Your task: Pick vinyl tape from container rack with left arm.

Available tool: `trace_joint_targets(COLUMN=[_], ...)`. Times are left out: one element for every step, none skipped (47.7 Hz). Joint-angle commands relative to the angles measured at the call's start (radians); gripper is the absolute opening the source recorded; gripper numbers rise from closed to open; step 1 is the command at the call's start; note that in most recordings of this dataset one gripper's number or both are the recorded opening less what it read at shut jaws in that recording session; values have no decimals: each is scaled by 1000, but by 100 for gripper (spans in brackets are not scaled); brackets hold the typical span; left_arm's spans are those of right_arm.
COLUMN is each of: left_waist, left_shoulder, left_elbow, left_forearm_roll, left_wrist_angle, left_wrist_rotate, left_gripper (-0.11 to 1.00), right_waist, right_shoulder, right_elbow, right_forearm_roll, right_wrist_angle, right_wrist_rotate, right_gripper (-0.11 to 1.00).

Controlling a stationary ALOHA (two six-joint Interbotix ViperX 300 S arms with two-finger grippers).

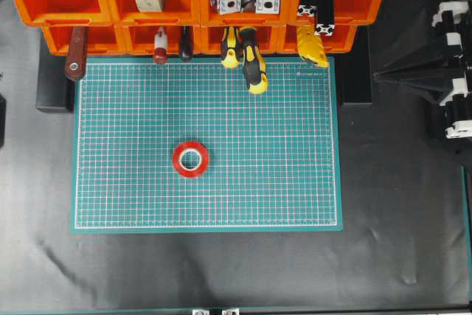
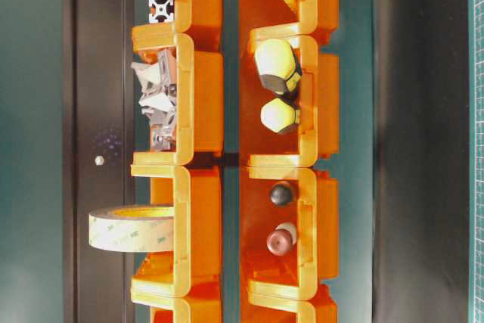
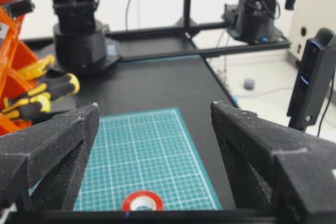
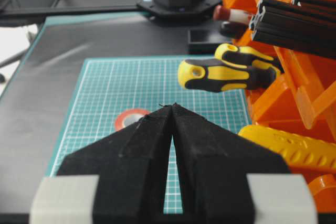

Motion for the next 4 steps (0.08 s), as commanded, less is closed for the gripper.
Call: trace_joint_targets(left_waist=[3,3,3,3], left_shoulder=[14,12,12,12], left_elbow=[-11,-11,-9,-9], left_forearm_roll=[0,-2,-2,-2], left_wrist_angle=[-3,-3,-2,-3], left_wrist_rotate=[-2,-2,-2,-3], left_gripper=[83,83,83,82], right_waist=[-2,-2,-2,-2], right_shoulder=[6,5,6,6], right_elbow=[-15,-15,-15,-15], right_forearm_roll=[3,3,2,2], right_wrist_angle=[2,5,6,9], right_wrist_rotate=[0,2,2,2], right_gripper=[0,0,0,0])
